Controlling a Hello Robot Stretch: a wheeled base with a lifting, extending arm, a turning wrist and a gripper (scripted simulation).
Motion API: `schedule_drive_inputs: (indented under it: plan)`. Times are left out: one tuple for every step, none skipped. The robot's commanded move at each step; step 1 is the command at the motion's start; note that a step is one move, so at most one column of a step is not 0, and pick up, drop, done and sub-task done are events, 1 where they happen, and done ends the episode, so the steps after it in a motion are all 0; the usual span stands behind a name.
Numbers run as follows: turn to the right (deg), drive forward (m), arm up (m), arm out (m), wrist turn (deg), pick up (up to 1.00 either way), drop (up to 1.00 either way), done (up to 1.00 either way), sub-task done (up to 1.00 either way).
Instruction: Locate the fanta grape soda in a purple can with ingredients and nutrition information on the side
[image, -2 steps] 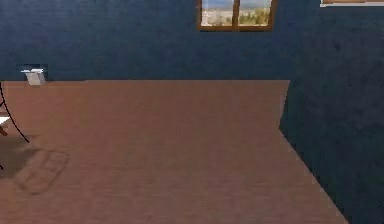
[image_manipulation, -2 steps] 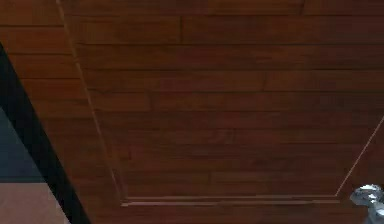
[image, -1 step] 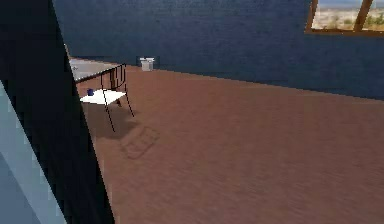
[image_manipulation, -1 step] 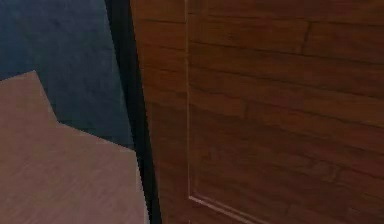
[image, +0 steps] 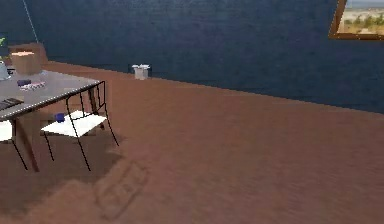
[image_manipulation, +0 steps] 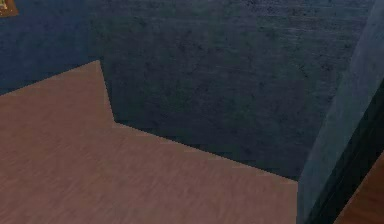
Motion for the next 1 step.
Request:
schedule_drive_inputs:
  plan:
    - [-12.0, 0.0, 0.0, 0.0, 0.0, 0.0, 0.0, 0.0, 0.0]
